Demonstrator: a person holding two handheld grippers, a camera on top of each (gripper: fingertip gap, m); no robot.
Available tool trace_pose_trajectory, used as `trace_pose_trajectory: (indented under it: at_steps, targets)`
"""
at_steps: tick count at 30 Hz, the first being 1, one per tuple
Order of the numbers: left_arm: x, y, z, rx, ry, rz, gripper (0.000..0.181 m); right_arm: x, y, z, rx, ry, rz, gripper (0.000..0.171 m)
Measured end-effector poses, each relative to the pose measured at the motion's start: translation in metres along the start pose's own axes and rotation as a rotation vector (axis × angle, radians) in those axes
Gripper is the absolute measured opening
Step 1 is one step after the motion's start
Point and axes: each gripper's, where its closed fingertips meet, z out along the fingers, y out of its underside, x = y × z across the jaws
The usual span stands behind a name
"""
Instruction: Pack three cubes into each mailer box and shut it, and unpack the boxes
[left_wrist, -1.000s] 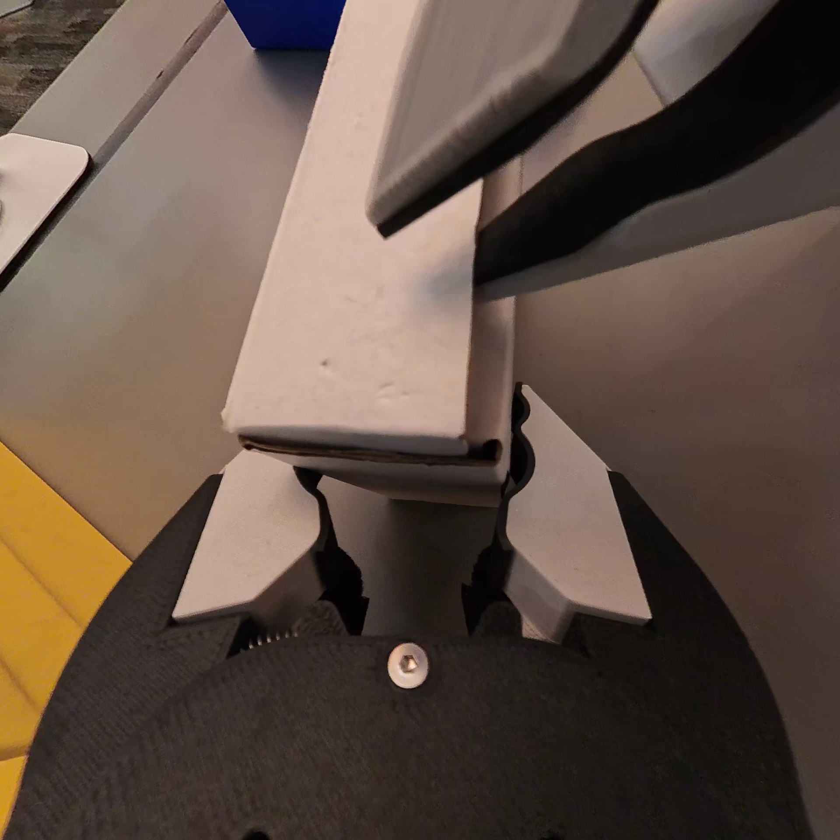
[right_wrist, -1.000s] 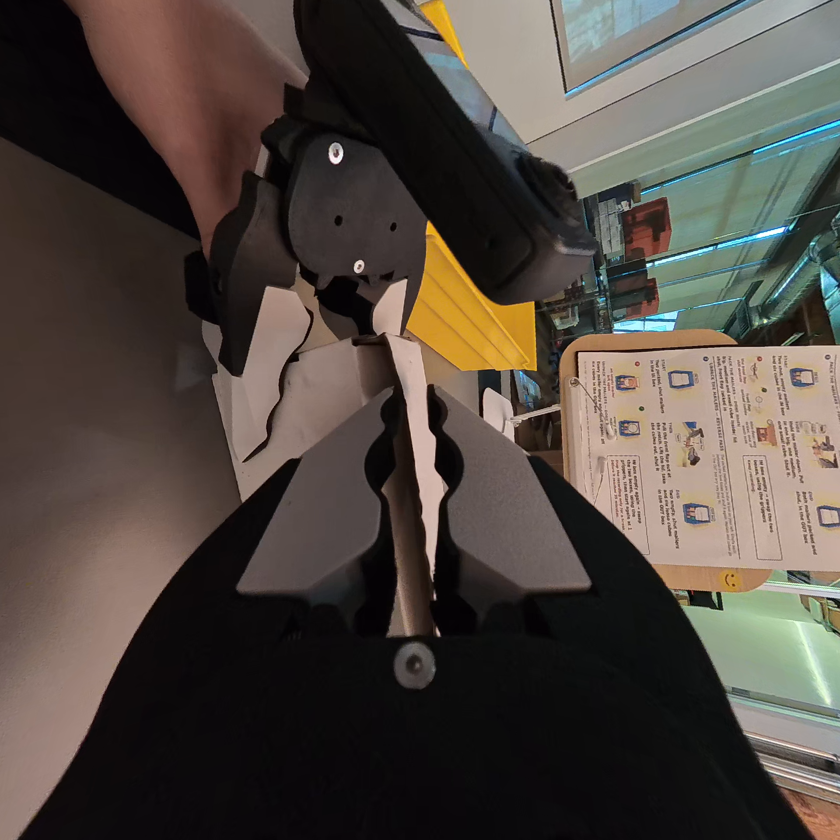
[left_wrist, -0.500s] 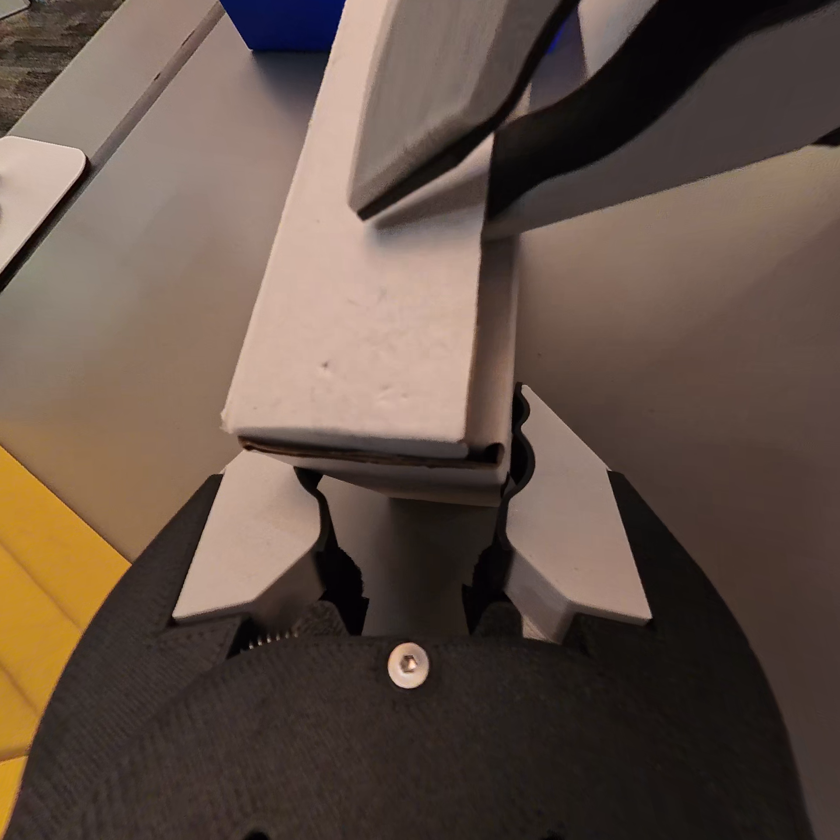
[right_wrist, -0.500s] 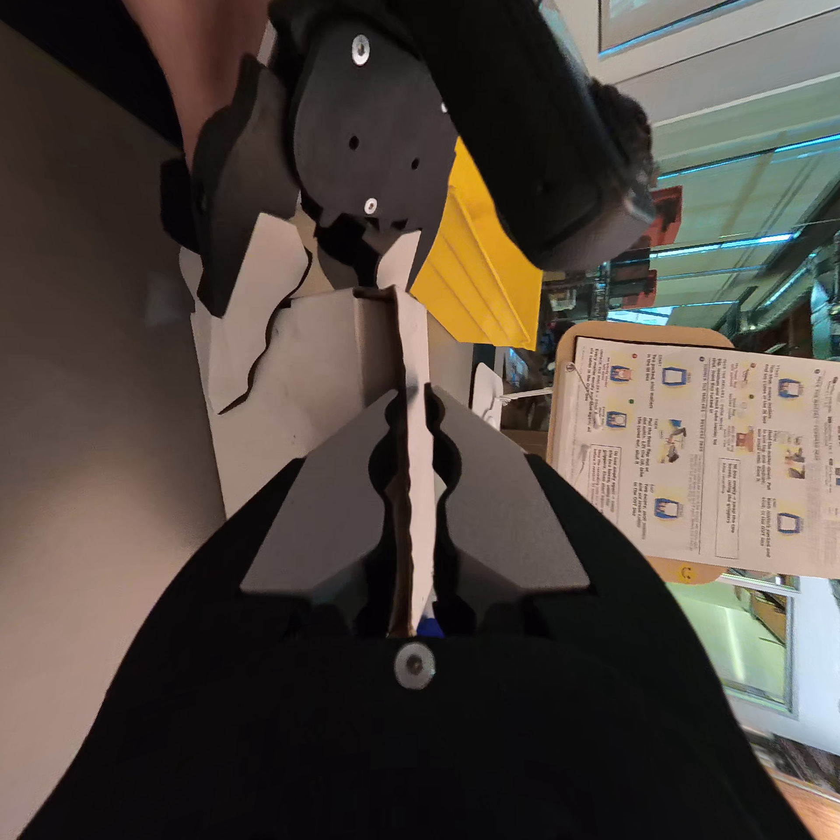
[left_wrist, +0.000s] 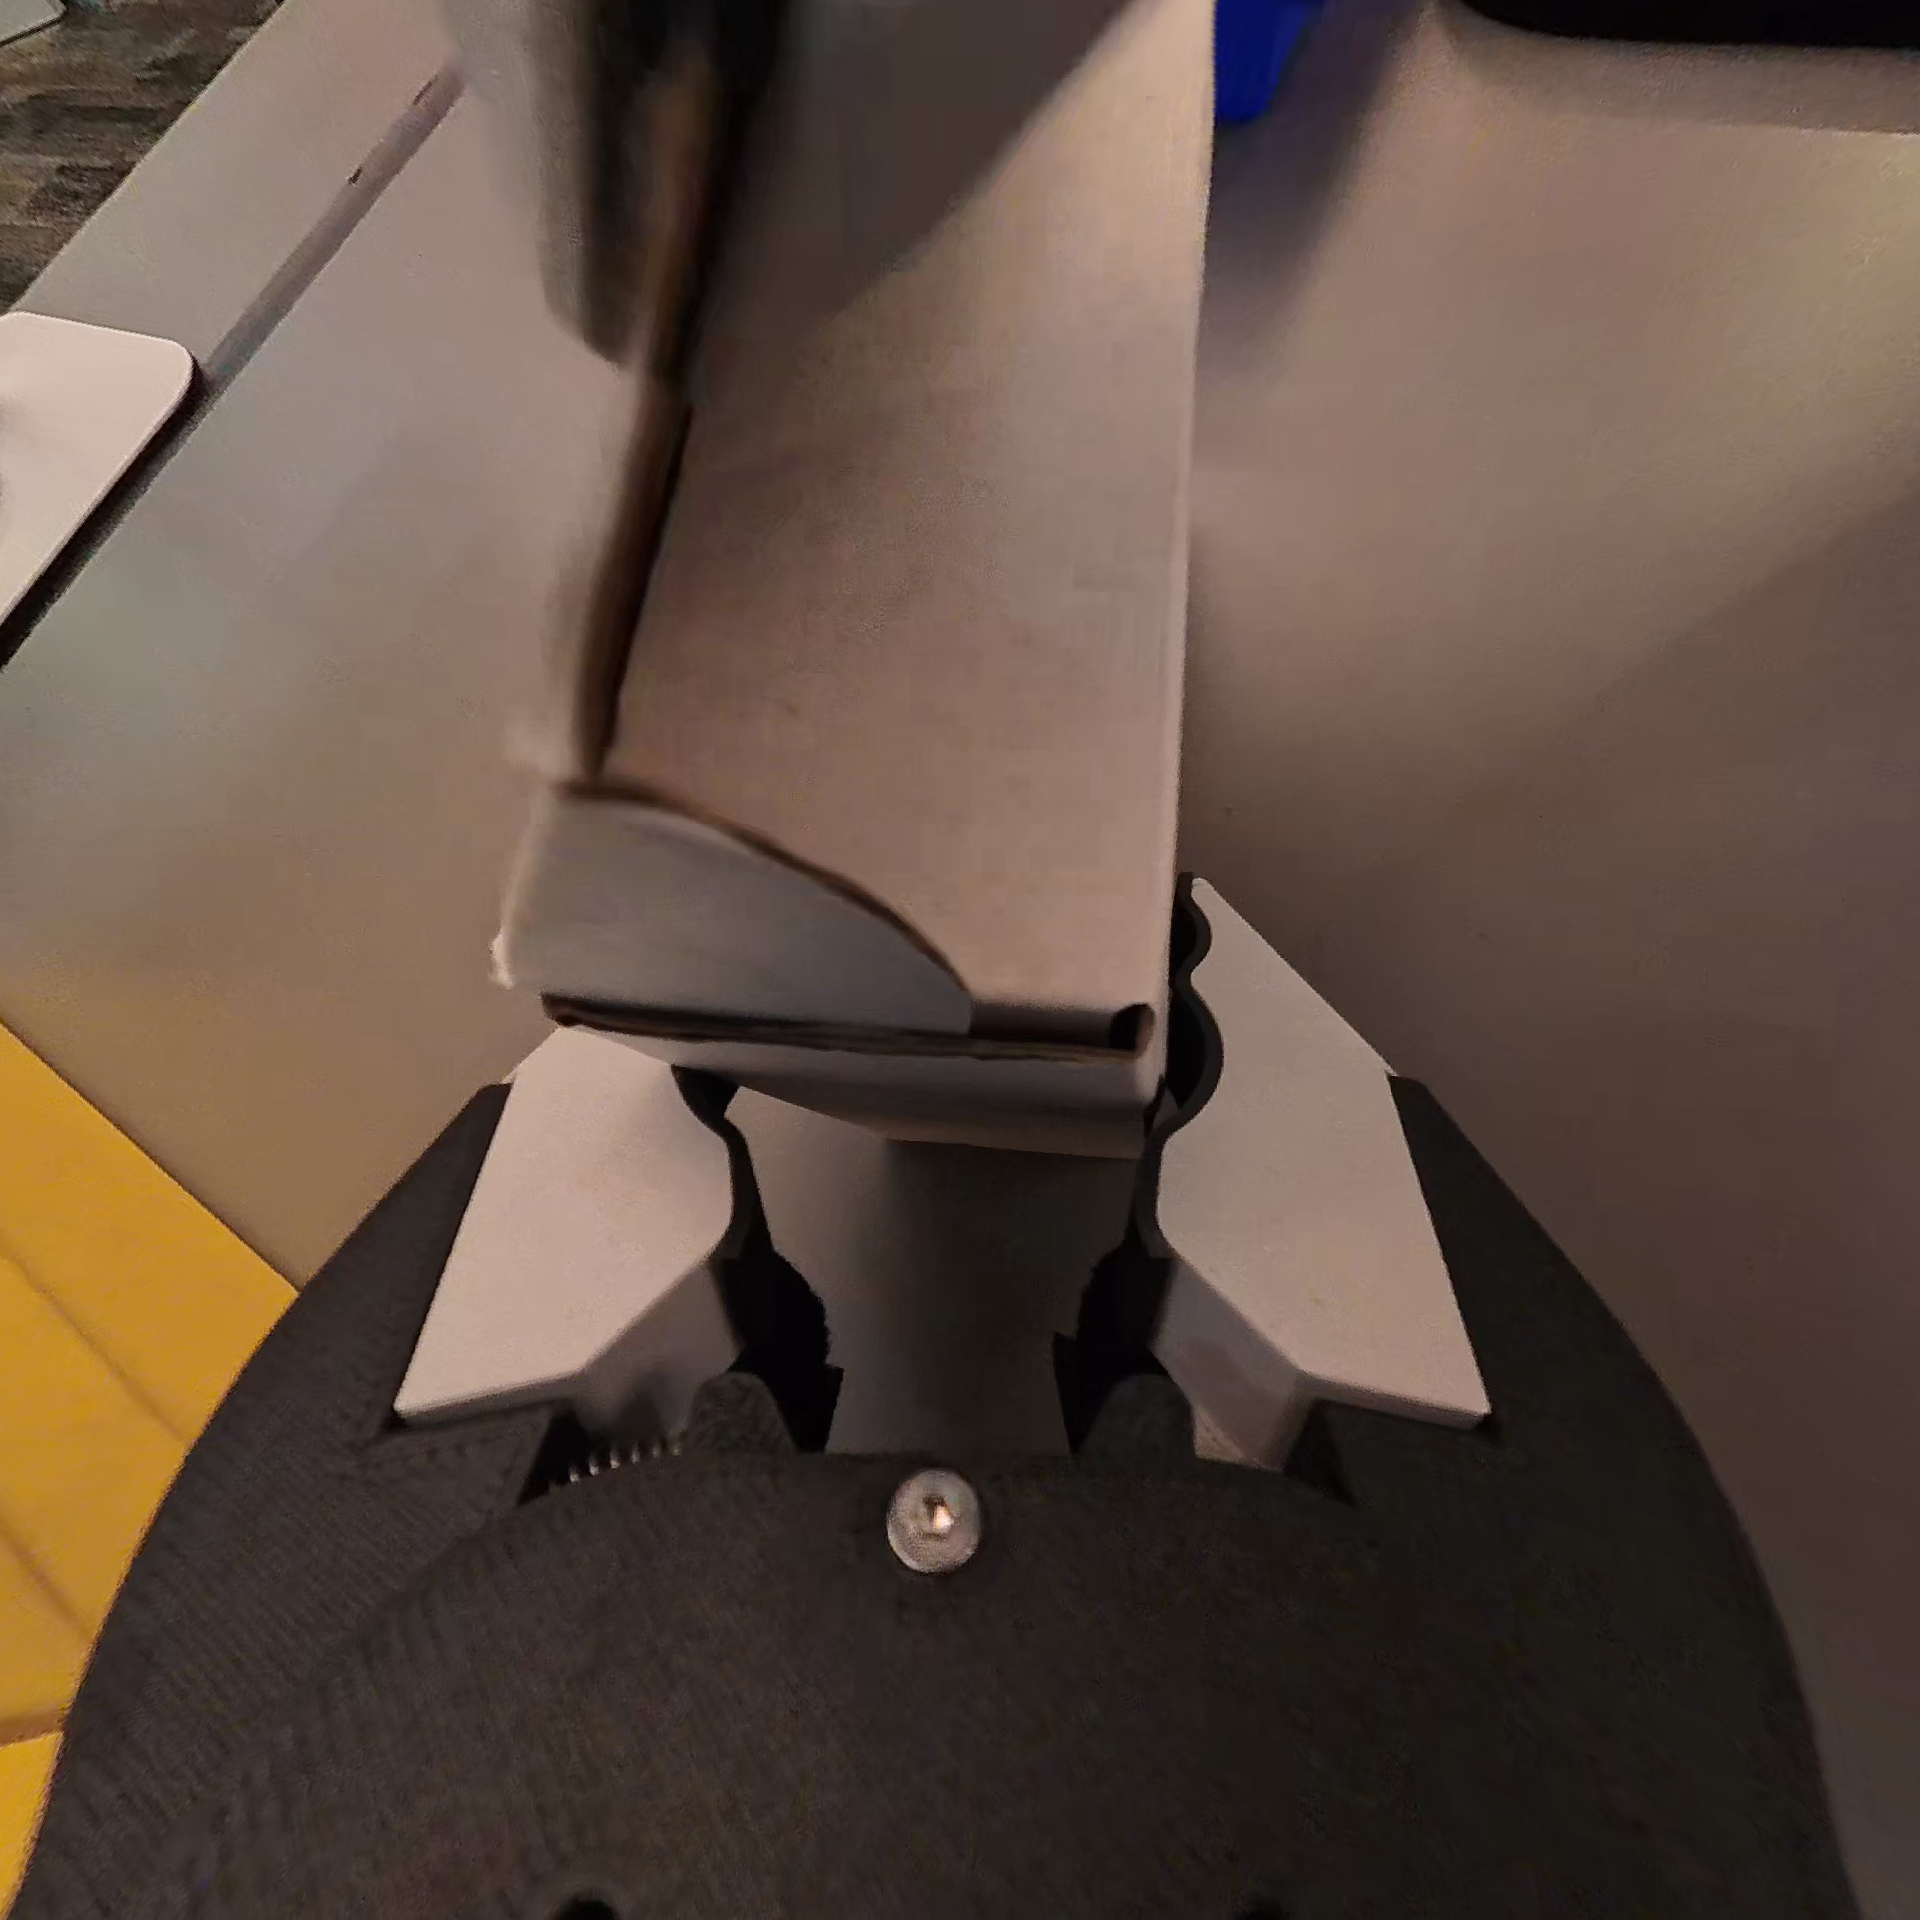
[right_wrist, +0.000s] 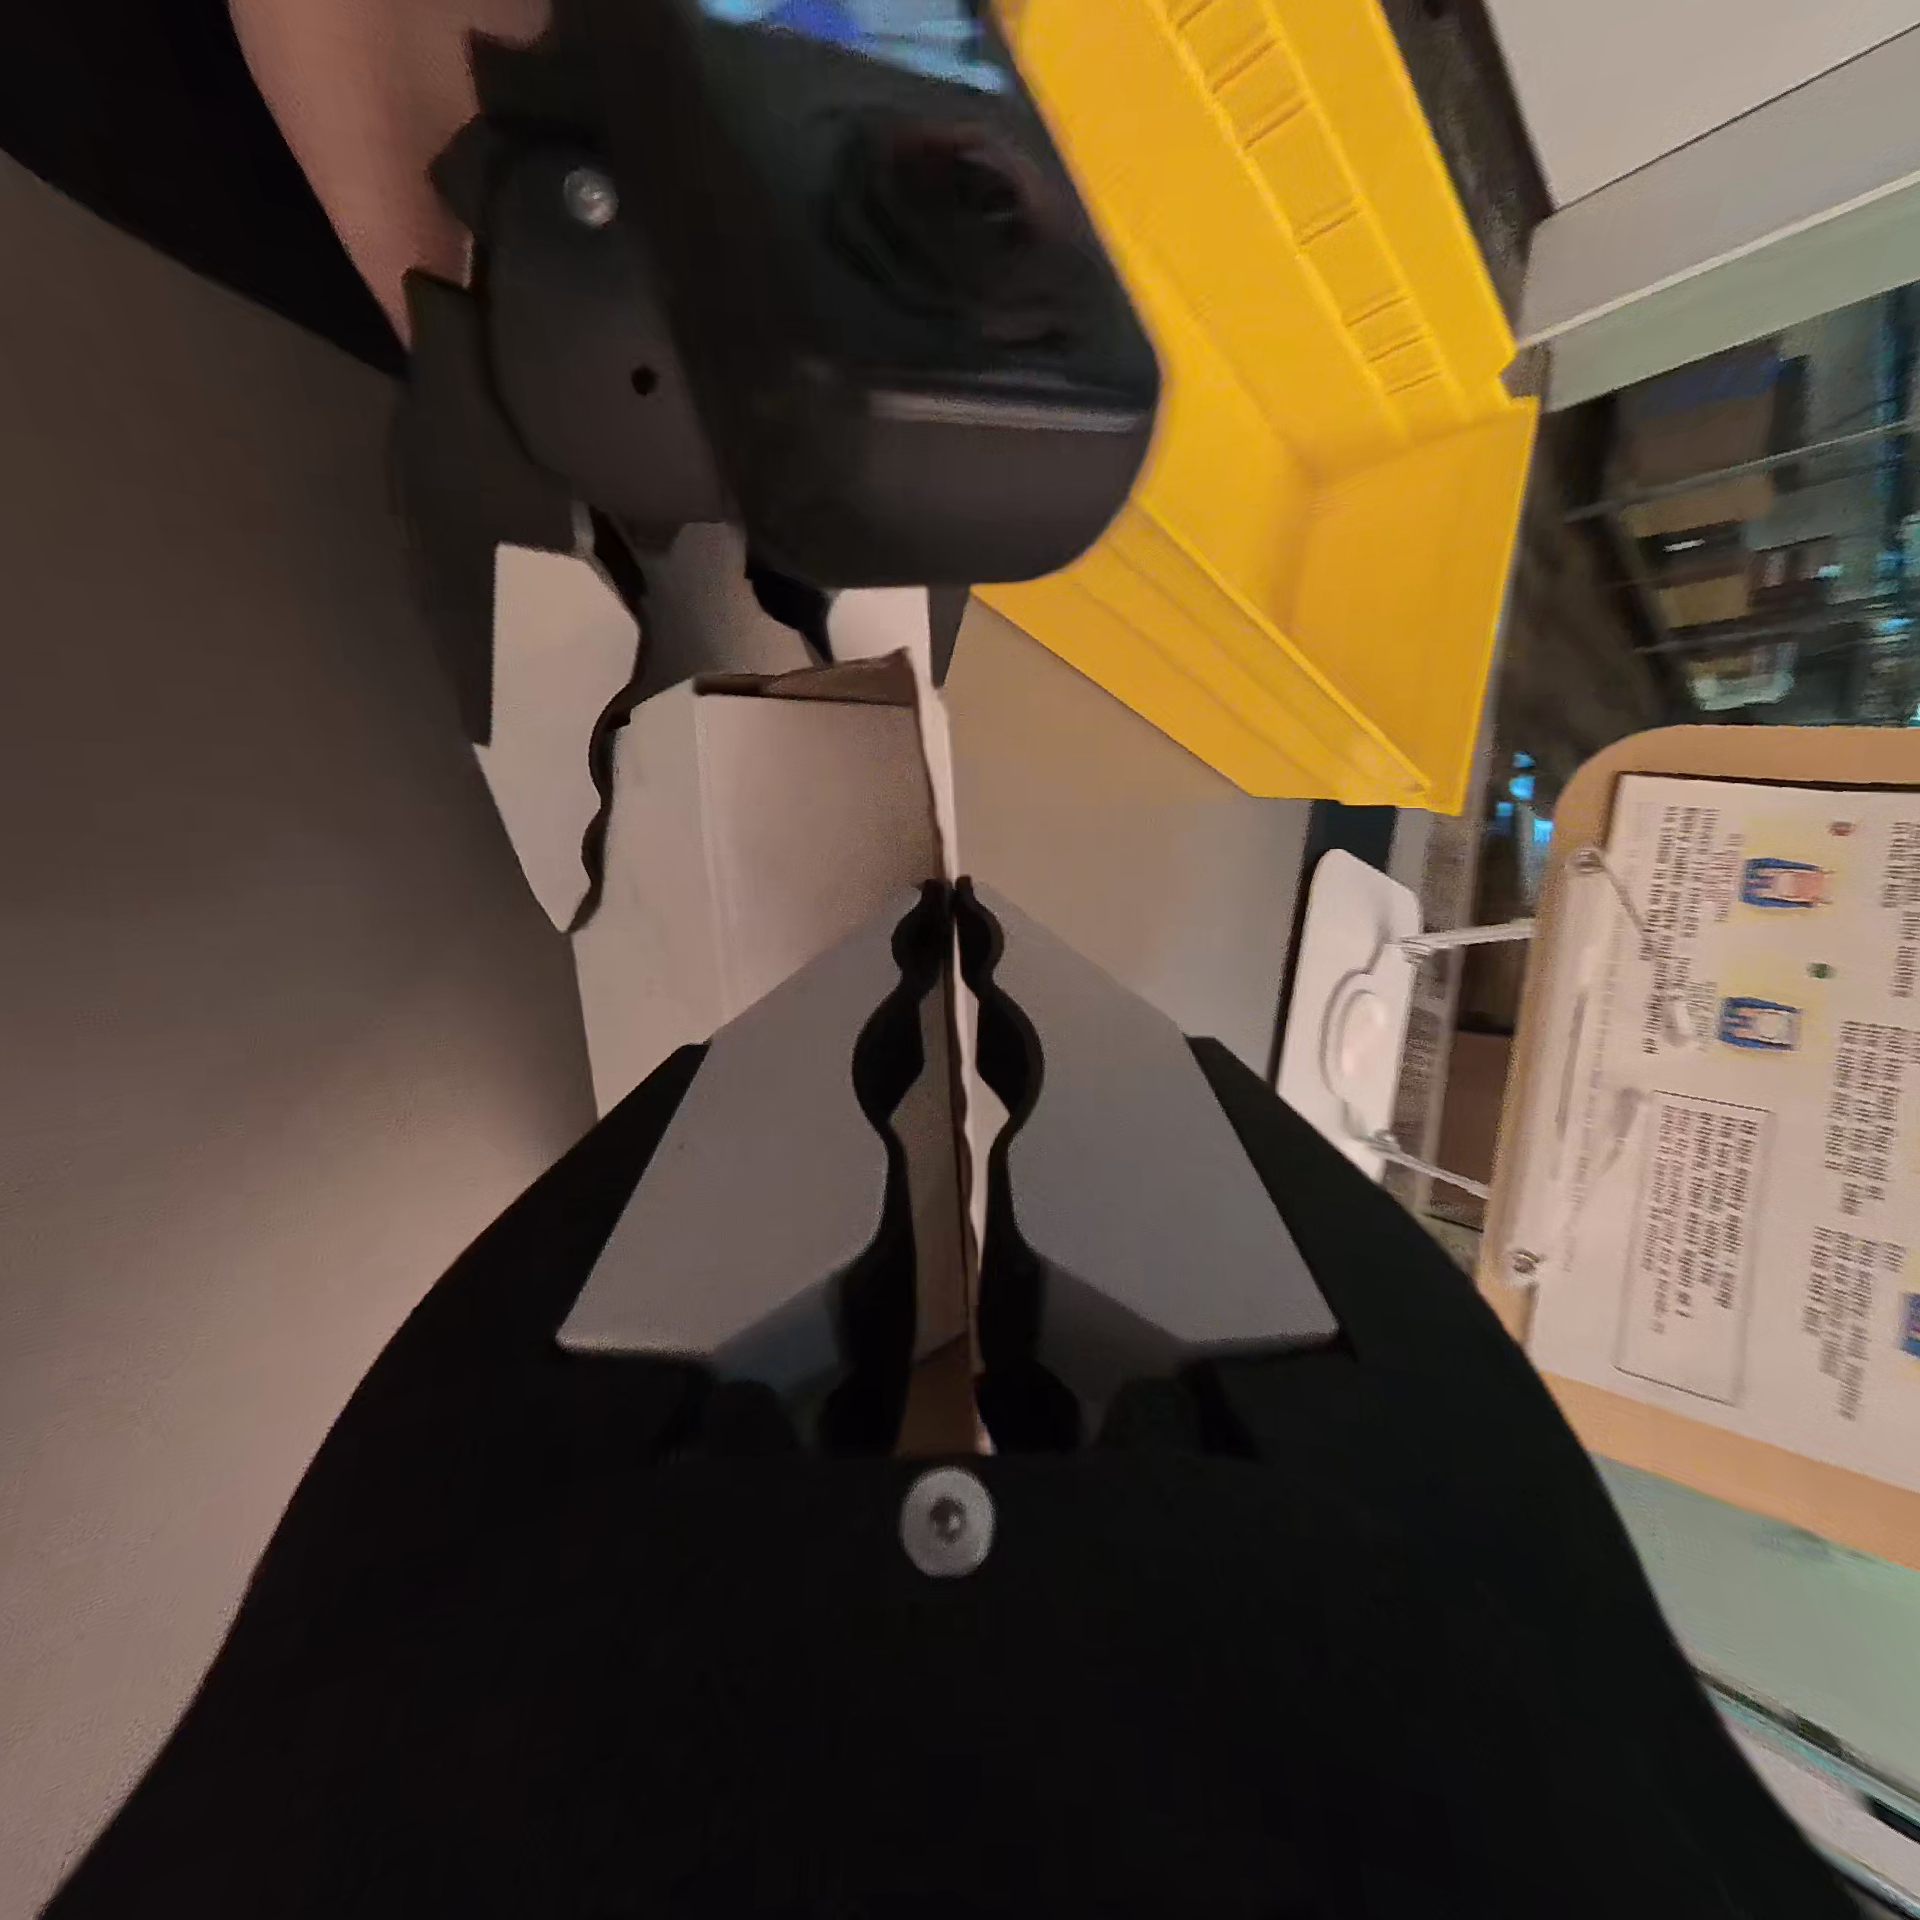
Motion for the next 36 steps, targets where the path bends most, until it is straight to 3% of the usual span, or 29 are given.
trace_pose_trajectory:
  at_steps: [9, 15, 21, 24, 28, 30, 34, 36]
  targets:
    - [0.002, -0.002, -0.001, 0.015, -0.022, 0.055, 0.082, 0.015, 0.000, 0.001, -0.009, -0.512, 0.197, 0.004]
    - [0.006, -0.006, -0.004, 0.040, -0.064, 0.148, 0.081, 0.009, -0.002, -0.005, 0.014, -0.934, 0.427, 0.001]
    - [0.010, -0.010, -0.006, 0.070, -0.114, 0.253, 0.082, 0.004, -0.003, -0.007, 0.068, -1.208, 0.679, 0.001]
    - [0.011, -0.011, -0.007, 0.080, -0.130, 0.287, 0.082, 0.000, -0.004, -0.013, 0.126, -1.192, 0.667, 0.001]
    - [0.011, -0.015, -0.007, 0.110, -0.183, 0.380, 0.082, -0.022, 0.013, -0.021, 0.030, -1.053, 0.552, 0.024]
    - [0.005, -0.016, -0.004, 0.111, -0.236, 0.431, 0.083, -0.033, 0.019, -0.027, -0.005, -1.001, 0.501, 0.003]
    - [-0.011, -0.009, 0.000, 0.038, -0.334, 0.427, 0.086, -0.030, 0.022, -0.024, -0.026, -0.789, 0.487, 0.001]
    - [-0.015, -0.013, -0.005, 0.057, -0.353, 0.366, 0.096, -0.017, 0.029, -0.017, -0.053, -0.640, 0.496, 0.001]
